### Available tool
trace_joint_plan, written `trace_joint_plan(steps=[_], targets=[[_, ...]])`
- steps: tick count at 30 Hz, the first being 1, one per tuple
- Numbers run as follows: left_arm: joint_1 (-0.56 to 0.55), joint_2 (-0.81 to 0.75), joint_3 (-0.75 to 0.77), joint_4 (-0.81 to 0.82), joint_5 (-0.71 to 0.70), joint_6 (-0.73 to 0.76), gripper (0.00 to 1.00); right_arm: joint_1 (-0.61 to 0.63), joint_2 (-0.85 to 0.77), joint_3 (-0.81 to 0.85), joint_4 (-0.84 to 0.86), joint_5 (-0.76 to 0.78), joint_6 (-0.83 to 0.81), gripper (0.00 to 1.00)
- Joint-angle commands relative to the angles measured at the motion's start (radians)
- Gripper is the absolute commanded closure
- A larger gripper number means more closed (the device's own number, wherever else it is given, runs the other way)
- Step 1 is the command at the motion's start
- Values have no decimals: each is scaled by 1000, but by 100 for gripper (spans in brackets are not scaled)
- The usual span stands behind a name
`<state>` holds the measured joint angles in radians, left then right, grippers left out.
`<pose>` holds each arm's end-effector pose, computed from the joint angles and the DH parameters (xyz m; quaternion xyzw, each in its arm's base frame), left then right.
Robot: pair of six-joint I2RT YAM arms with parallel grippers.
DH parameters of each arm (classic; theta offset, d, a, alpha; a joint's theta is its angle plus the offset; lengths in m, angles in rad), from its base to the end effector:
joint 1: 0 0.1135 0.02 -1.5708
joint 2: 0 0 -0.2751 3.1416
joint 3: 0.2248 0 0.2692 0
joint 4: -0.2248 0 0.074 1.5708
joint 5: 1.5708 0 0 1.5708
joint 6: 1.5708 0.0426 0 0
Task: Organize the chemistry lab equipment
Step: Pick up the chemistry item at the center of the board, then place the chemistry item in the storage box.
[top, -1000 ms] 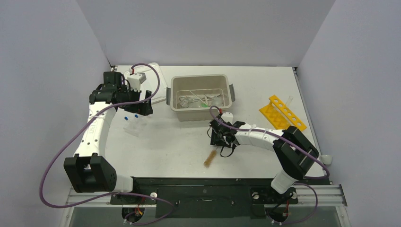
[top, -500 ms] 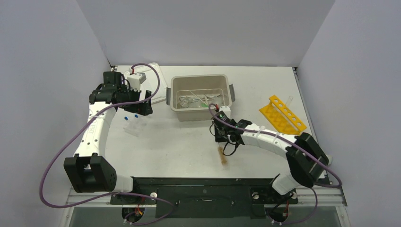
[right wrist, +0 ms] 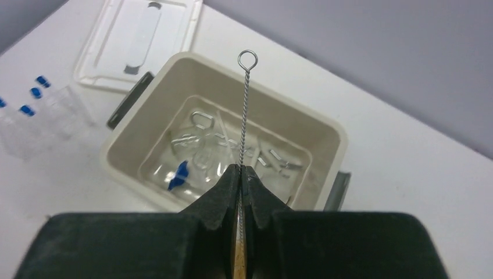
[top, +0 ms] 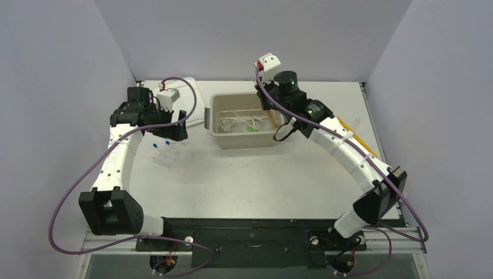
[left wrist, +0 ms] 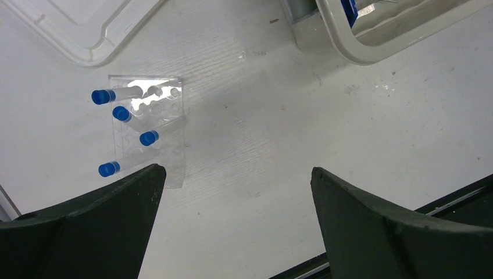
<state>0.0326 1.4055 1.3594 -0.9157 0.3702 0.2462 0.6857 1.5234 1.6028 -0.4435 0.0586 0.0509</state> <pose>0.3050 -0.0055 0.3394 0.1548 0.9265 -0.1329 0.3162 0.2900 0.2341 0.4274 -0.2411 0.7872 0.1817 0.5378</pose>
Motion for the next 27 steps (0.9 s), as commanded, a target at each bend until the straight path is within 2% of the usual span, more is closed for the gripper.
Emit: trace_joint_plan(steps=[1, 4, 8, 15, 21, 24, 27], targets=[[6, 4, 35, 30, 13, 1, 3, -66, 192, 103, 64, -34, -151, 100], [4, 14, 42, 26, 14, 2, 3, -80, 305, 159, 115, -30, -195, 100], [4, 31, 59, 18, 14, 5, 3, -81, 387, 145, 215, -21, -249, 100], [3, 65, 76, 23, 3, 10, 4, -75, 479, 126, 220, -43, -322, 100], [-17, 142, 138, 41, -8, -16, 3, -68, 497, 63, 169, -86, -294, 100], [-23, 173, 158, 66, -25, -28, 4, -63, 467, -30, 173, -50, -238, 100], [-75, 218, 175, 91, -61, -36, 3, -65, 423, -135, 236, -14, -164, 100]])
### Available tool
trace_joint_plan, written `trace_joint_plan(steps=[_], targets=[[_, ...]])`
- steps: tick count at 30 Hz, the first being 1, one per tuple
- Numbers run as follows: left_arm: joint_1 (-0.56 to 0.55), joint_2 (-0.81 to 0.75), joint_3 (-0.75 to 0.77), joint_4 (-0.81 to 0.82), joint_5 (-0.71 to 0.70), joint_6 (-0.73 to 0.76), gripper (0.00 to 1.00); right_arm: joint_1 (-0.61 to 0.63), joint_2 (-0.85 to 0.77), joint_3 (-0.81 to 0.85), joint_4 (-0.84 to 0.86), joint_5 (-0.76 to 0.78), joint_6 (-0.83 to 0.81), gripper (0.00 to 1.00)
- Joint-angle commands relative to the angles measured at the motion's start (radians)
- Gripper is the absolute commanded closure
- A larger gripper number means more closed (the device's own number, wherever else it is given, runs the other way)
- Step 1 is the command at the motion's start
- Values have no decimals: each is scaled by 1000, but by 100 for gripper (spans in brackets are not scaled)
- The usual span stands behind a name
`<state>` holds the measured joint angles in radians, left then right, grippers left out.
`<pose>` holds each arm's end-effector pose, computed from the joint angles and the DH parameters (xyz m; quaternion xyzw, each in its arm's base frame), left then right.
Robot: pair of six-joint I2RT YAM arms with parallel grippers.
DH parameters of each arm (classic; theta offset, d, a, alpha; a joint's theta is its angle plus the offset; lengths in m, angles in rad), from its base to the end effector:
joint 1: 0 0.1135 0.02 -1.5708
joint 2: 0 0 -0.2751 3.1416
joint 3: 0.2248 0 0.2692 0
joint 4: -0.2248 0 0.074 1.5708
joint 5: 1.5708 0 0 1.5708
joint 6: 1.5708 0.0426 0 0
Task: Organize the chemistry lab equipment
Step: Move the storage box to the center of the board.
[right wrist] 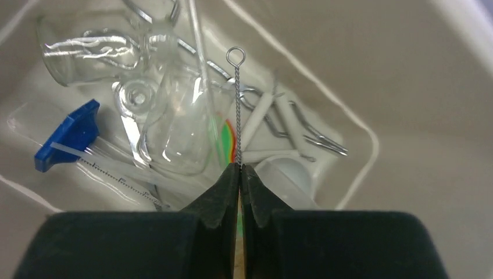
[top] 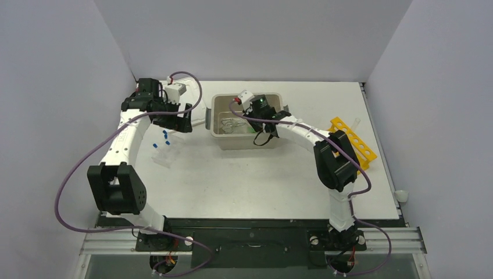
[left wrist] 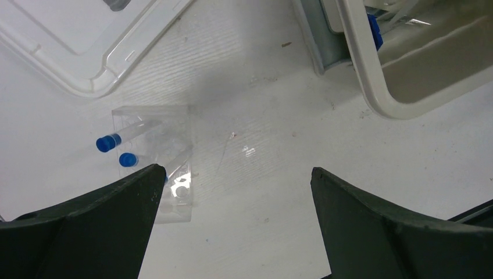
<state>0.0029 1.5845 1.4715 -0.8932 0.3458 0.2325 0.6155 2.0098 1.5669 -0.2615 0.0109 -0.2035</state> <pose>0.3524 -0.0134 0.3222 0.1560 0.9344 -0.1319 0.2919 0.3992 0.2817 0.2288 -0.3593 0.8335 0.0810 0.4119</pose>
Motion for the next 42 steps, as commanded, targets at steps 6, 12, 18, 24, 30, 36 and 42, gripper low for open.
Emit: trace_joint_plan(steps=[6, 12, 18, 24, 30, 36, 42], targets=[[-129, 149, 130, 98, -149, -29, 3, 12, -121, -214, 67, 14, 195, 100], [-160, 187, 160, 89, -141, -40, 3, 49, -212, -334, 77, -3, 301, 100], [-160, 158, 112, 95, -128, -17, 3, 85, -336, -475, 97, 18, 420, 100], [-161, 217, 149, 107, -212, -12, 3, 79, -414, -532, 118, 133, 475, 90], [-165, 348, 270, 97, -268, 46, 3, 34, -450, -431, 57, 152, 465, 65], [-165, 447, 292, 102, -278, 194, 3, 34, -479, -292, -25, 149, 461, 35], [-164, 512, 300, 136, -297, 290, 0, 34, -593, -291, -13, 150, 461, 34]])
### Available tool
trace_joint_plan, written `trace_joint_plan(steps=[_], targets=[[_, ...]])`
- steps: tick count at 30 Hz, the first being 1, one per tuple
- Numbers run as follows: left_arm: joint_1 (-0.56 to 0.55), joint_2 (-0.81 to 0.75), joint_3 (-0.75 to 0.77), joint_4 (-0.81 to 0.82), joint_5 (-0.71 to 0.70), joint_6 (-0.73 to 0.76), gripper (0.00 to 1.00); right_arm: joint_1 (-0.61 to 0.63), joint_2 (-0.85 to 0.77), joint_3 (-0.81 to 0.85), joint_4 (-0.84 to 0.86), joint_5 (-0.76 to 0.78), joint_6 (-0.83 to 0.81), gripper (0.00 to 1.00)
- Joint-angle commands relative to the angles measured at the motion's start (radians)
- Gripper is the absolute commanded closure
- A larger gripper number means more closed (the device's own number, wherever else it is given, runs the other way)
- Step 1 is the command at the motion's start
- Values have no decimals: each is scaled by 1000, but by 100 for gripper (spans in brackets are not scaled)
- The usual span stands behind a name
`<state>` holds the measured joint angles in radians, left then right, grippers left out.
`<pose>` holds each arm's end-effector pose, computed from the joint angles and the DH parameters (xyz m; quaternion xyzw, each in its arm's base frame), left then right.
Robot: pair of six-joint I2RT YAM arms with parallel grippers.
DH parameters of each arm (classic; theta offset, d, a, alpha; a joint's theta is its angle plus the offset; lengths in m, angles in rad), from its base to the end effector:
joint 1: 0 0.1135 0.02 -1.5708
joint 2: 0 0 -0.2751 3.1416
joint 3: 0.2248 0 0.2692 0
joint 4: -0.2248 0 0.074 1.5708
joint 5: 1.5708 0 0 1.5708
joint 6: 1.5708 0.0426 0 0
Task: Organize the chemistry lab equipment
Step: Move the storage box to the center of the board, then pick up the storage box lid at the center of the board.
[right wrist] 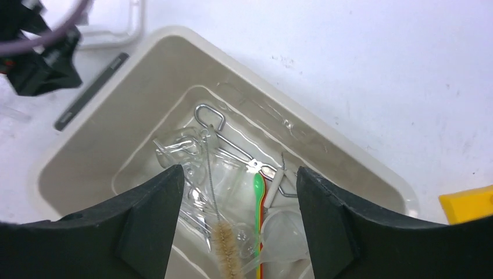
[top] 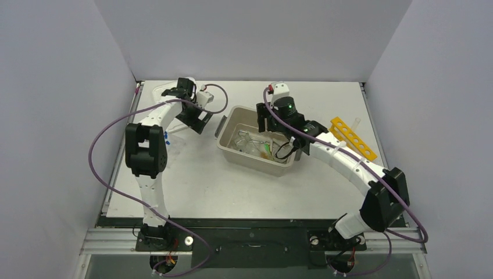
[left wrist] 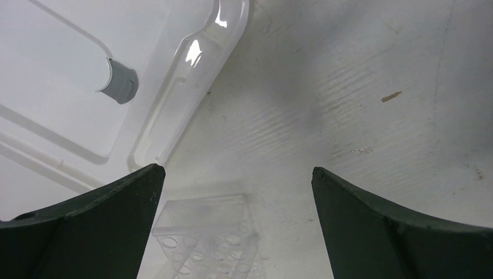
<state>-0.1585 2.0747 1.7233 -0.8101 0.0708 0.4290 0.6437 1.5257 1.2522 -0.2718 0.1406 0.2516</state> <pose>0.4599 -0.0766 0.2135 0.2902 0.9345 -0.0070 0.2059 0.3042 0.2208 0.3150 -0.1355 0.8593 0.1566 0.4676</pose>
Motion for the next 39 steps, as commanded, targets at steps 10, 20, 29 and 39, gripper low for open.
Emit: trace_joint_plan(steps=[10, 20, 29, 39], targets=[[-4, 52, 21, 185, -2, 189, 3, 8, -232, -43, 37, -2, 5, 37], [-66, 153, 100, 164, -61, 49, 3, 4, -215, -43, 45, -11, 3, 40], [-68, 251, 190, 100, -71, 72, 10, -15, -210, -39, 34, -21, -2, 44], [-69, 236, 175, 56, -11, 131, 63, -30, -197, -32, 31, -35, 13, 52]])
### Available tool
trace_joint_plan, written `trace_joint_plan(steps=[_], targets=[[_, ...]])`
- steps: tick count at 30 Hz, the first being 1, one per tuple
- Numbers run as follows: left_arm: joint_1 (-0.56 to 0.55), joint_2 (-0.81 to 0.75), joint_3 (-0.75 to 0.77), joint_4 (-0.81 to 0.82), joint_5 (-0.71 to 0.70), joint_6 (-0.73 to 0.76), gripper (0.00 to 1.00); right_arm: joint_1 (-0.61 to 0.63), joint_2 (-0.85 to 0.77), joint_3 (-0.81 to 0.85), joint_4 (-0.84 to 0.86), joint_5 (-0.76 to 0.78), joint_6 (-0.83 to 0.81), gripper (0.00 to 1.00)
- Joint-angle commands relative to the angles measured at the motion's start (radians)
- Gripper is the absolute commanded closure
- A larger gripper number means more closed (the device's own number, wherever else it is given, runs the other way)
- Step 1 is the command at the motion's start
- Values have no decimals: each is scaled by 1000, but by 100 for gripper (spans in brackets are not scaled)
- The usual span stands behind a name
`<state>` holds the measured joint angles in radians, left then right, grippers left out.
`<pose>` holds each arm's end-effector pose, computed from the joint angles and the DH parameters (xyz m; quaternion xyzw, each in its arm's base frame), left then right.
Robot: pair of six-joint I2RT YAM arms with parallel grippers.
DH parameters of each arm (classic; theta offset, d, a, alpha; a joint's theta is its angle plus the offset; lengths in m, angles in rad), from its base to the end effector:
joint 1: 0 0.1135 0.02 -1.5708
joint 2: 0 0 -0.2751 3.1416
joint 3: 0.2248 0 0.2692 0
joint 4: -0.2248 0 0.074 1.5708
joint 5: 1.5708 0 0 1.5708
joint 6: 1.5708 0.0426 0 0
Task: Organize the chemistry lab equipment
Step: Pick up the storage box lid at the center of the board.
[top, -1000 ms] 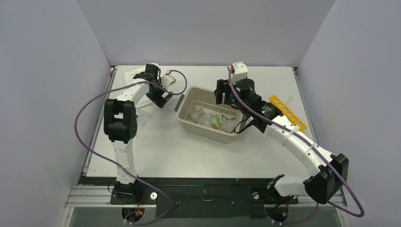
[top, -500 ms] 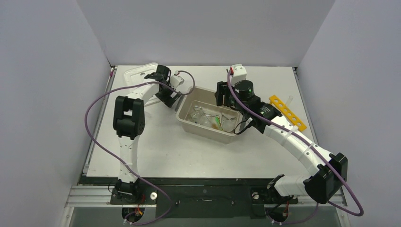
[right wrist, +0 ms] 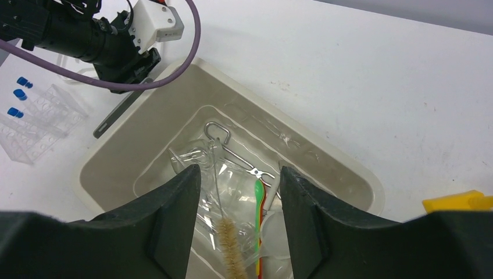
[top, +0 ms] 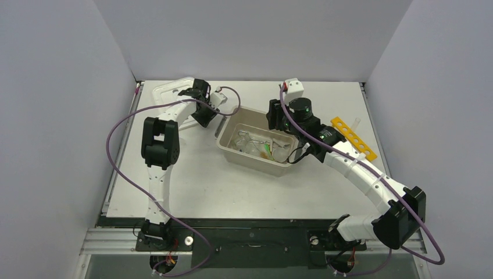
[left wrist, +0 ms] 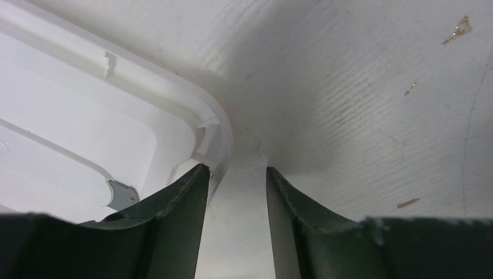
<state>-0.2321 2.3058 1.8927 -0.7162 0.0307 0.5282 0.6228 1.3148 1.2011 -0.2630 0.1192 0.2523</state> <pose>0.5045 -0.1206 0.1618 0.3651 0.9047 0.0175 0.2188 0.2678 0.1861 0.3667 -0.1191 0.8176 0.1932 0.5292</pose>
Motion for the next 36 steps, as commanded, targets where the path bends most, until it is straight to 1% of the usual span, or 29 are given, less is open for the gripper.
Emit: trace_joint_plan(steps=[1, 2, 3, 4, 5, 7, 9, 16, 24, 30, 36], targets=[[4, 3, 3, -39, 28, 37, 69, -9, 14, 19, 21, -13, 14, 52], [3, -3, -1, -39, 19, 39, 72, -9, 16, 20, 19, -15, 15, 53], [0, -5, -1, -39, 13, 44, 79, -10, 16, 18, 18, -15, 18, 54], [-2, -8, -1, -40, 1, 47, 83, -11, 16, 17, 18, -16, 19, 54], [-5, -10, -2, -41, -8, 55, 90, -11, 15, 15, 16, -18, 21, 55], [-9, -18, -4, -34, -20, 63, 97, -11, 9, 11, 15, -21, 23, 56], [-14, -29, -5, -20, -37, 68, 99, -11, 0, 4, 13, -21, 25, 57], [-53, -86, -33, 48, -133, 130, 100, -10, -36, -35, 18, -14, 33, 60], [-100, -179, -143, 152, -247, 255, 100, -9, -66, -62, 18, -15, 48, 61], [-119, -262, -234, 193, -262, 264, 100, -9, -94, -74, 13, -14, 51, 62], [-140, -352, -258, 208, -276, 284, 100, -9, -121, -93, 16, -11, 56, 63]])
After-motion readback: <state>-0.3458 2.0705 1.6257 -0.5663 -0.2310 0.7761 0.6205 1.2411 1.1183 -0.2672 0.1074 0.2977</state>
